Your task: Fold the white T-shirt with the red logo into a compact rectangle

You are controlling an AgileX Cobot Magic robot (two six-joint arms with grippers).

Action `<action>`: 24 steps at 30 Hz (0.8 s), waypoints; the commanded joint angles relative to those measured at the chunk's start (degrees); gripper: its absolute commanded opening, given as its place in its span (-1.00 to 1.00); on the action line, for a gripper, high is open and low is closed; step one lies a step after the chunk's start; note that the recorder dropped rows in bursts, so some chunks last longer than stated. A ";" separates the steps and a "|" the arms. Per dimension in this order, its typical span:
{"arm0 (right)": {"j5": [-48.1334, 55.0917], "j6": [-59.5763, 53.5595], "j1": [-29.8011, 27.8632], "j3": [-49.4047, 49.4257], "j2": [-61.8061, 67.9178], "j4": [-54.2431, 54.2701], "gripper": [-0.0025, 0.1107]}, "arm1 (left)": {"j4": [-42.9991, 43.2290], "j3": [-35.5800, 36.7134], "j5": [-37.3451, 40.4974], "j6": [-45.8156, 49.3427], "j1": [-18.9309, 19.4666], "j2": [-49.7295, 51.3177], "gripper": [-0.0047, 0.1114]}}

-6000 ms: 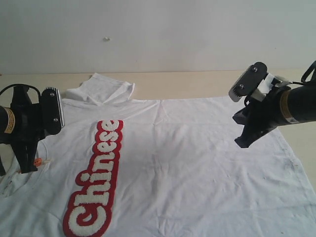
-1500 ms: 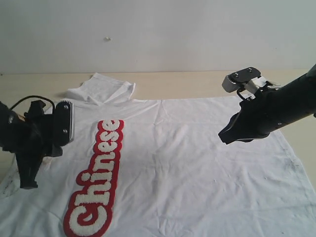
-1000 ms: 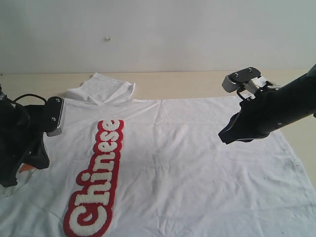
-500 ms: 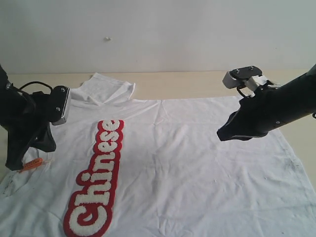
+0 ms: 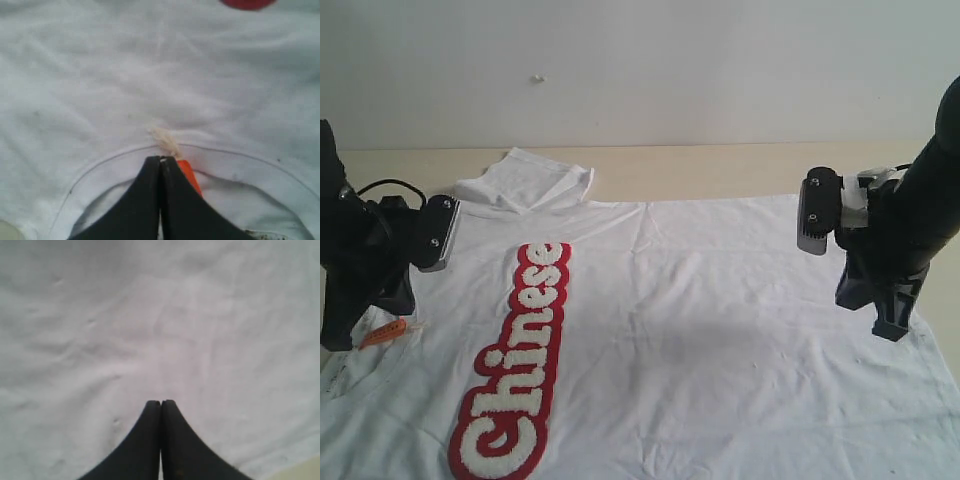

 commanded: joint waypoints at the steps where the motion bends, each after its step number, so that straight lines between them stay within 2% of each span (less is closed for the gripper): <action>1: -1.39 11.50 -0.13 -0.59 -0.21 -9.89 -0.84 | 0.10 -0.40 -1.34 -2.95 0.23 0.27 -0.88; 3: -0.81 12.06 -0.13 -0.59 -0.21 -12.74 -0.59 | 0.10 -0.40 -1.34 -2.95 0.23 0.27 -0.70; 4: -0.81 12.06 -0.13 -0.59 -0.21 -13.01 -0.41 | 0.10 -0.40 -1.21 -2.95 0.23 0.27 -0.55; 7: -1.92 12.06 -0.13 -0.59 -0.21 -13.03 0.28 | -0.01 -0.40 -1.21 -3.22 0.23 0.27 0.11; 8: -1.92 12.06 -0.13 -0.59 -0.21 -12.44 0.56 | -0.15 -0.40 -1.83 -4.13 0.23 0.27 0.42; 10: -1.56 12.06 -0.13 -0.59 -0.21 -11.70 0.88 | -0.15 -0.40 -2.51 -8.30 0.23 0.27 0.75; 11: -1.19 12.06 -0.13 -0.59 -0.21 -11.01 0.89 | -0.15 -0.40 -2.61 -9.61 0.23 0.27 0.89; 18: 0.39 0.84 -0.17 -0.59 -0.21 -13.14 0.82 | -0.15 -0.40 -2.38 -8.95 0.23 0.15 0.89; 24: 2.08 -4.02 -0.17 -0.59 0.28 -13.27 0.50 | -1.08 -0.40 4.13 -2.32 0.23 0.49 0.89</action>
